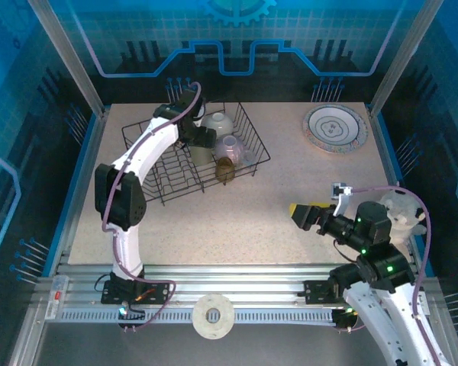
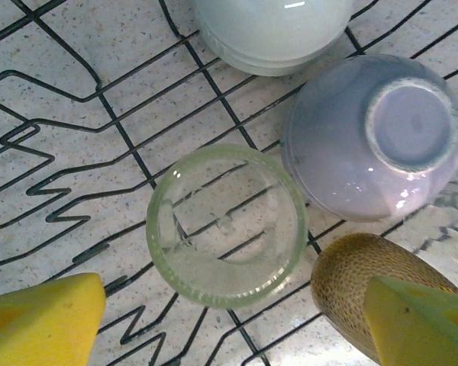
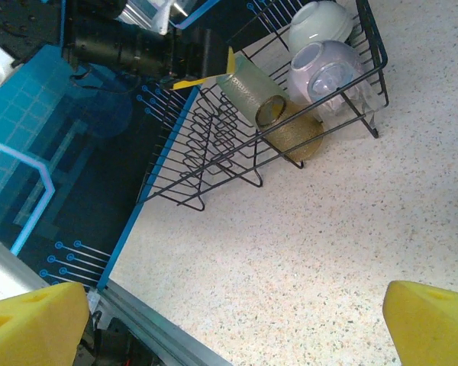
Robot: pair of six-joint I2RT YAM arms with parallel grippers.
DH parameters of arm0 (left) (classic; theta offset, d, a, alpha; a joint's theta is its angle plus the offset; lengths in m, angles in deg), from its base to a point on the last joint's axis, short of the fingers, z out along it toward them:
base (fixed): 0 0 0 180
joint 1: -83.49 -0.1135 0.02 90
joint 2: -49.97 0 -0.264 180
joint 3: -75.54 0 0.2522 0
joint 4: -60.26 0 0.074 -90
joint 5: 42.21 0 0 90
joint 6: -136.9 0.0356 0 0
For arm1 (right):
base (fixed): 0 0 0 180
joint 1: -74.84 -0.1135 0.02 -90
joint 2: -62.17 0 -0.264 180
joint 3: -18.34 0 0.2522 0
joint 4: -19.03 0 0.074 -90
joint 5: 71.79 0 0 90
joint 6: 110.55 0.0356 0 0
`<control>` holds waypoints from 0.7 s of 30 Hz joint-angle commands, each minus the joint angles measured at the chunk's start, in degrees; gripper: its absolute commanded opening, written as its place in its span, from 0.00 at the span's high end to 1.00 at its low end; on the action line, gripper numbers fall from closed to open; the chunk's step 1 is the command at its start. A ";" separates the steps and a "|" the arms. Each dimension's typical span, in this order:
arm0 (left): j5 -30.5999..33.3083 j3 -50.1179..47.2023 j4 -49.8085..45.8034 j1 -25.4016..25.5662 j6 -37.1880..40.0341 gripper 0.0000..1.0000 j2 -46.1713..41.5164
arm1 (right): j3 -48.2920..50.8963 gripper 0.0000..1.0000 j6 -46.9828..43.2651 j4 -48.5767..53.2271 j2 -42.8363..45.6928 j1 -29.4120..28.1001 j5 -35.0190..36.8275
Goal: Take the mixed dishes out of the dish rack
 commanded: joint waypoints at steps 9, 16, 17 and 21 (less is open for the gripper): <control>2.79 6.00 -3.31 -0.05 -3.01 0.20 5.23 | 6.31 0.00 1.45 -8.10 0.17 0.49 -2.47; 2.90 7.19 -3.90 -0.14 -3.92 0.22 6.94 | 8.17 0.00 3.63 -15.55 -2.14 0.43 -3.65; 2.85 7.59 -4.06 -0.13 -3.94 0.23 7.20 | 8.10 0.00 3.71 -16.17 -2.62 0.44 -3.88; 2.83 9.00 -4.88 -0.14 -4.44 0.25 8.51 | 8.08 0.00 4.14 -17.87 -3.91 0.42 -4.48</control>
